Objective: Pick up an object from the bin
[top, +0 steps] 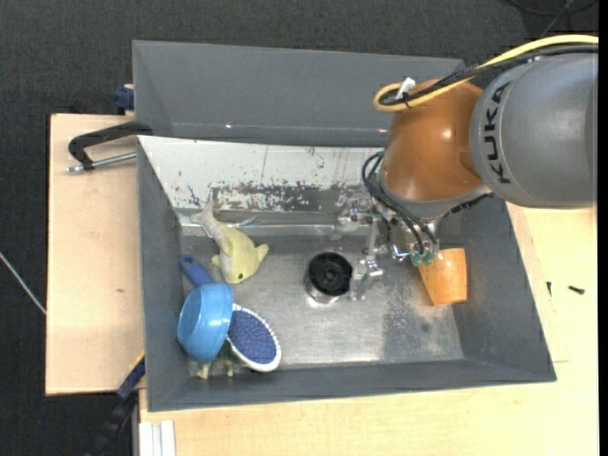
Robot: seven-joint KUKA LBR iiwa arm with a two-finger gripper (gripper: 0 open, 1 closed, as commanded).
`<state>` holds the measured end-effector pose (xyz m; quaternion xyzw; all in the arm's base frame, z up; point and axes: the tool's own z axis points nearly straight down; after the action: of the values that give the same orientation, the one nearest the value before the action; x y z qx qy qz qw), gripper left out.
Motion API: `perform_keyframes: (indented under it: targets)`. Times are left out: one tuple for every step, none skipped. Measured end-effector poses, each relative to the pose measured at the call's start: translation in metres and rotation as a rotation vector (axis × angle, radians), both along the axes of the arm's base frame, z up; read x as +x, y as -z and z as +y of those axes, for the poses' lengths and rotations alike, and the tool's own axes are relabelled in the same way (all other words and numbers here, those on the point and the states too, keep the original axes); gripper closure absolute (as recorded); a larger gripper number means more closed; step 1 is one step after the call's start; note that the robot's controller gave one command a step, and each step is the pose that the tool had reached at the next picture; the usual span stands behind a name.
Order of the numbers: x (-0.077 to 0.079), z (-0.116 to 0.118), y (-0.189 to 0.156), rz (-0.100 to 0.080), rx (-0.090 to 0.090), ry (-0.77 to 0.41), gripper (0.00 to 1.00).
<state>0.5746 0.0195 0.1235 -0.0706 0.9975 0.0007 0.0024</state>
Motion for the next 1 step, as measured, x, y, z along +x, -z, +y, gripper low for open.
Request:
perform_keyframes:
  targets:
    - [-0.0078, 0.0079, 0.051, -0.001, 0.001, 0.116, 0.0]
